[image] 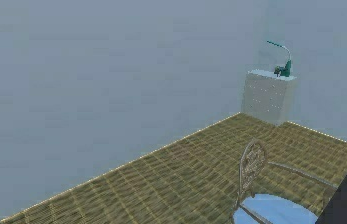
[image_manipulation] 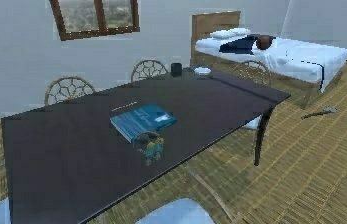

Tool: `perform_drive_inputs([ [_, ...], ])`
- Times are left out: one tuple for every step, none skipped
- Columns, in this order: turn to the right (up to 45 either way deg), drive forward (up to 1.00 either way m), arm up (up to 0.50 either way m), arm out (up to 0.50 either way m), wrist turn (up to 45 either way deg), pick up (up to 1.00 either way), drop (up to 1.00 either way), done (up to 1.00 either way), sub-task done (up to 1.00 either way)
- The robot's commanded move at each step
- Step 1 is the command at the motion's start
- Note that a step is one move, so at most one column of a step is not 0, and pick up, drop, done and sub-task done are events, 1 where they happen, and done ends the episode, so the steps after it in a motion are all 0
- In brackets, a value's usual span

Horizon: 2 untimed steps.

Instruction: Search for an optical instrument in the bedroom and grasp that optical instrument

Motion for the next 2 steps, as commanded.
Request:
perform_drive_inputs([
  [0.0, 0.00, 0.50, 0.00, 0.0, 0.00, 0.00, 0.00, 0.00],
  [0.0, 0.00, 0.38, 0.00, 0.0, 0.00, 0.00, 0.00, 0.00],
])
